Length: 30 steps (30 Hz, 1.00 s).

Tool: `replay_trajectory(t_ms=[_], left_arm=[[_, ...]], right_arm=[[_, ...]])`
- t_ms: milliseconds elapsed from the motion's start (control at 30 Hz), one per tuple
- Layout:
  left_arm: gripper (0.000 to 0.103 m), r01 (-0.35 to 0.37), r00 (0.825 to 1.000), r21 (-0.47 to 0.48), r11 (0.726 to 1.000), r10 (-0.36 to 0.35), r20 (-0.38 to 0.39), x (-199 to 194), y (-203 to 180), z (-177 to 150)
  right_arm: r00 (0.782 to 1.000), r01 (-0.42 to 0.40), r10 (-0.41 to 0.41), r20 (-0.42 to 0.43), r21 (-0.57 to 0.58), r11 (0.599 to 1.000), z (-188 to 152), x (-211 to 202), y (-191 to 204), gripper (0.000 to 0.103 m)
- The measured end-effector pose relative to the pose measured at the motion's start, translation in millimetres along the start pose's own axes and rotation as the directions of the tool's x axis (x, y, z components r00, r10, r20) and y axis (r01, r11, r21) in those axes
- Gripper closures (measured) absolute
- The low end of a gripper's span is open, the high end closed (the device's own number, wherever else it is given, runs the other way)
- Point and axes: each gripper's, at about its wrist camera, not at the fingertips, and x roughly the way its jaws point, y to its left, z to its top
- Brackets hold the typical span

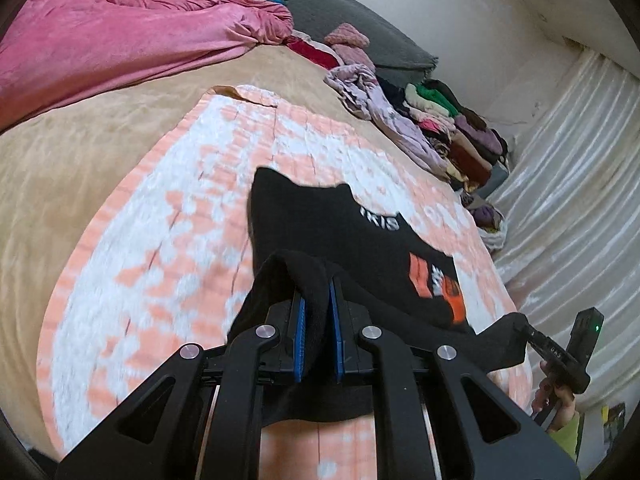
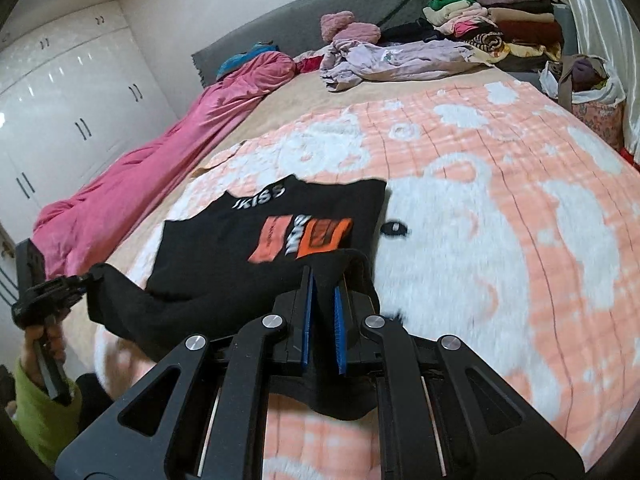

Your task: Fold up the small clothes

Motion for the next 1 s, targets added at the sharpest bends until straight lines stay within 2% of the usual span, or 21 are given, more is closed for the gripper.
replay_trajectory(t_ms=[167, 400, 533, 633, 733, 833, 867, 933, 1000], left_arm=[[0.093, -0.035, 0.999, -0.024, 0.999, 0.035, -0.002, 24.1, 9.2, 22.3], [0.093, -0.096, 0.995, -0.027, 0.995, 0.096, -0.028, 68.9, 14.8, 38.5], [0.091, -0.116, 0.993, -0.034, 0.993, 0.115, -0.034, 87.6, 23.9, 40.7], [0.089, -0.116, 0.993, -0.052, 0.992, 0.116, -0.021, 91.8, 30.5, 36.8], [0.088, -0.1, 0.995, -0.045, 0.994, 0.101, 0.008, 89.6, 31.8, 32.5], [0.087, -0.076, 0.996, -0.037, 0.996, 0.077, 0.033, 84.7, 34.0, 28.8], [0.087, -0.079, 0.996, -0.028, 0.997, 0.08, 0.034, 84.1, 34.0, 28.5], [0.086, -0.074, 0.997, -0.022, 0.997, 0.075, 0.032, 82.3, 33.9, 29.1], [0.085, -0.075, 0.996, -0.004, 0.997, 0.075, 0.045, 77.7, 30.7, 31.2]], right_arm=[[0.999, 0.046, -0.046, -0.01, 0.01, 0.999, 27.2, 28.1, -8.1, 0.098], [0.989, 0.125, -0.126, -0.071, -0.019, 0.992, 39.2, 73.0, -9.7, 0.098], [0.985, 0.139, -0.14, -0.101, -0.012, 0.99, 40.7, 94.4, -20.2, 0.098], [0.987, 0.123, -0.12, -0.105, 0.021, 0.992, 37.0, 102.9, -29.8, 0.096], [0.992, 0.078, -0.071, -0.105, 0.072, 0.994, 36.1, 103.7, -38.4, 0.091], [0.996, 0.024, -0.014, -0.093, 0.112, 0.993, 37.3, 97.8, -43.9, 0.077], [0.995, 0.061, -0.053, -0.08, 0.099, 0.993, 37.9, 93.0, -44.3, 0.054], [0.99, 0.136, -0.134, -0.044, 0.07, 0.988, 38.8, 82.6, -45.8, 0.05], [0.991, 0.136, -0.135, -0.028, 0.077, 0.988, 40.2, 75.1, -49.5, 0.05]])
